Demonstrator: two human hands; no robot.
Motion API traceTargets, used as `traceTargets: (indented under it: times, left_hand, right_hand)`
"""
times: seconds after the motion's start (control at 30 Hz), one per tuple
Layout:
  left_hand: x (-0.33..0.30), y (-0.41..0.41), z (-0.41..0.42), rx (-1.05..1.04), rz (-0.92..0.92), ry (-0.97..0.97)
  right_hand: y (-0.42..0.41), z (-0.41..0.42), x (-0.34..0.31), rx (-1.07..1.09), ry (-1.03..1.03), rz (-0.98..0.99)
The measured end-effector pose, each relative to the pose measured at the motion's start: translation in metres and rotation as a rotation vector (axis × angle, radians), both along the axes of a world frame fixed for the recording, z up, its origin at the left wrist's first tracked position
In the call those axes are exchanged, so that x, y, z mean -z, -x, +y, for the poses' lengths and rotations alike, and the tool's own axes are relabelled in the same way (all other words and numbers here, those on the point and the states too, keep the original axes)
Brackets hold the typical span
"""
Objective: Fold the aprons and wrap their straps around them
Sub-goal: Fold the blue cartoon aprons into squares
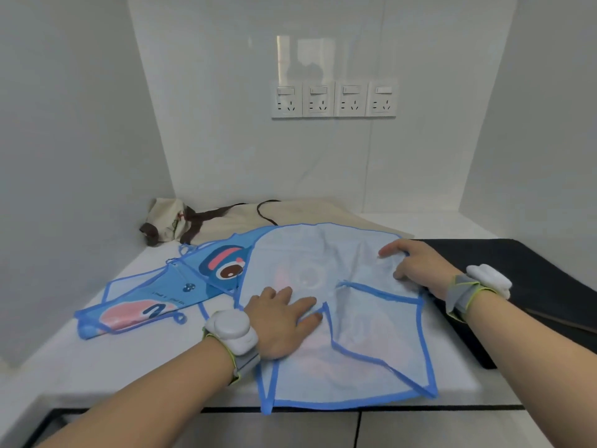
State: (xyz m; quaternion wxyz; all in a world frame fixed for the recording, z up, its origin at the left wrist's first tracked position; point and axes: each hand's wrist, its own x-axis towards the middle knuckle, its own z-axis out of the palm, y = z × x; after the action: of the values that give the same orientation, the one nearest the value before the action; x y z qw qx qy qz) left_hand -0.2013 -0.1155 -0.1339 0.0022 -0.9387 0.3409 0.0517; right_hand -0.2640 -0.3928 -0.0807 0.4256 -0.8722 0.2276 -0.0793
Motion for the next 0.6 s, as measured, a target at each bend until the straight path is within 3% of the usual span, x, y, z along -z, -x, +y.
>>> traceTargets:
  times: [0.07,0.2,0.3,0.43,0.6]
  left_hand:
    - [-0.011,-0.008,0.005,-0.011,-0.020,0.037]
    - [-0.020,-0.065,0.010,-0.309,-0.086,0.259]
    - [-0.016,-0.092,0.012,-0.481,-0.035,0.375]
    - [-0.018,-0.103,0.006,-0.529,0.032,0.539]
    - [-0.030,-0.105,0.021,-0.506,-0.061,0.673]
  right_hand:
    - [0.005,-0.004,-0.001,0.004,0.071,0.072]
    - [0.017,-0.014,0.002,0.018,0.073,0.146]
    - [0.021,-0.014,0.004,0.008,0.022,0.127]
    - [0.015,-0.015,0.009,0.044,0.019,0.036]
    - [0.003,-0.008,0.008,0.026,0.006,-0.076]
